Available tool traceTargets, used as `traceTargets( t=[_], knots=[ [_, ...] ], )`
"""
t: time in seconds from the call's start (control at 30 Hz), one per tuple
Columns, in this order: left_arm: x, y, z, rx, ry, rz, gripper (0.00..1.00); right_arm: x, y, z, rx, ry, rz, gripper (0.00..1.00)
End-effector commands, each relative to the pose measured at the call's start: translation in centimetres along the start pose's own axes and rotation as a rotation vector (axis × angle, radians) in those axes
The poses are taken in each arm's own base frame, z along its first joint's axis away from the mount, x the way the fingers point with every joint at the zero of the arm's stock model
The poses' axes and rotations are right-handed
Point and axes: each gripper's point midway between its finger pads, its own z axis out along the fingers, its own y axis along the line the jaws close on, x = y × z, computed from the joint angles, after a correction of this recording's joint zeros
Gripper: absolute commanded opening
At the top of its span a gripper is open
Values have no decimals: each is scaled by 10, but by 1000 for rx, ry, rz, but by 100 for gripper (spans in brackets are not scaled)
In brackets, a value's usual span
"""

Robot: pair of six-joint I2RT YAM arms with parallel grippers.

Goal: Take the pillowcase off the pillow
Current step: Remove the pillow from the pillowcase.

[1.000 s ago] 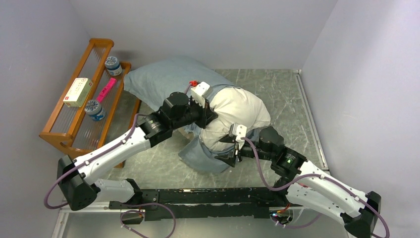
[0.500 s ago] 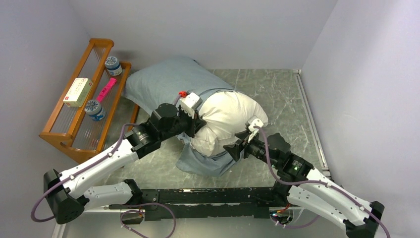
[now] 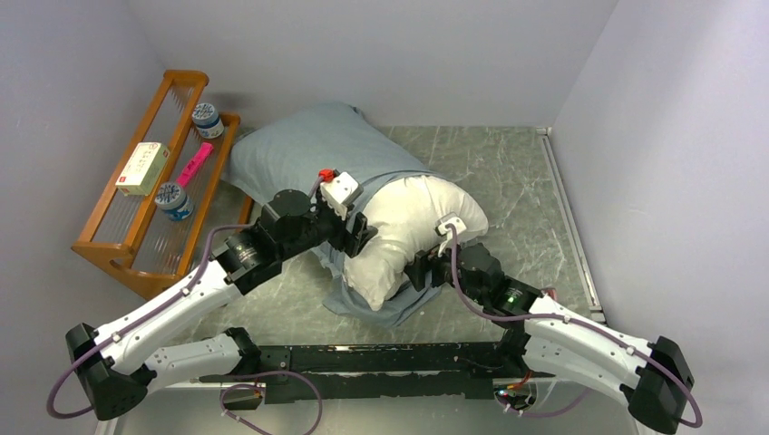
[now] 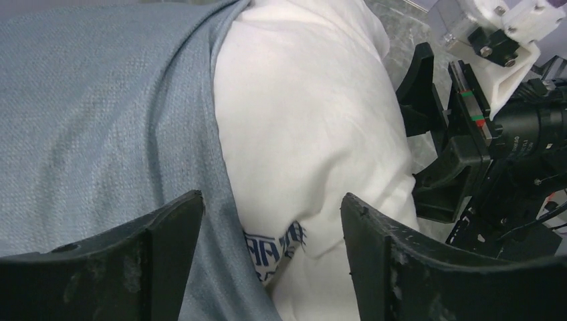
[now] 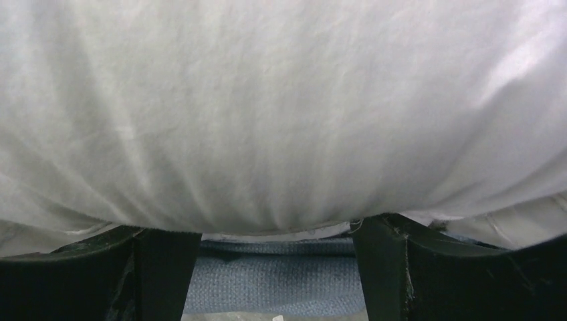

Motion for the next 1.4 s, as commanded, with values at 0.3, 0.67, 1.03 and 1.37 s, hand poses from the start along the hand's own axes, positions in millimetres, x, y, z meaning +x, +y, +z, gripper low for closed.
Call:
traceTargets(
  t=[0.3,0.67,1.03,1.37],
  knots=[
    [-30,-9,0,76,-31,102,83,-81,15,21,-56,-312,-28,82],
    [-6,24,-22,-120,-18,75,84,-133,-32,38,49,-410,40,81],
    [51,14,-23,-95,-28,-148,83,-157,-79,13,235,-374,10,81],
    [76,-10,-7,30,-7,-221,81,-119,-19,-26,-78,-195,-121,82]
  ],
)
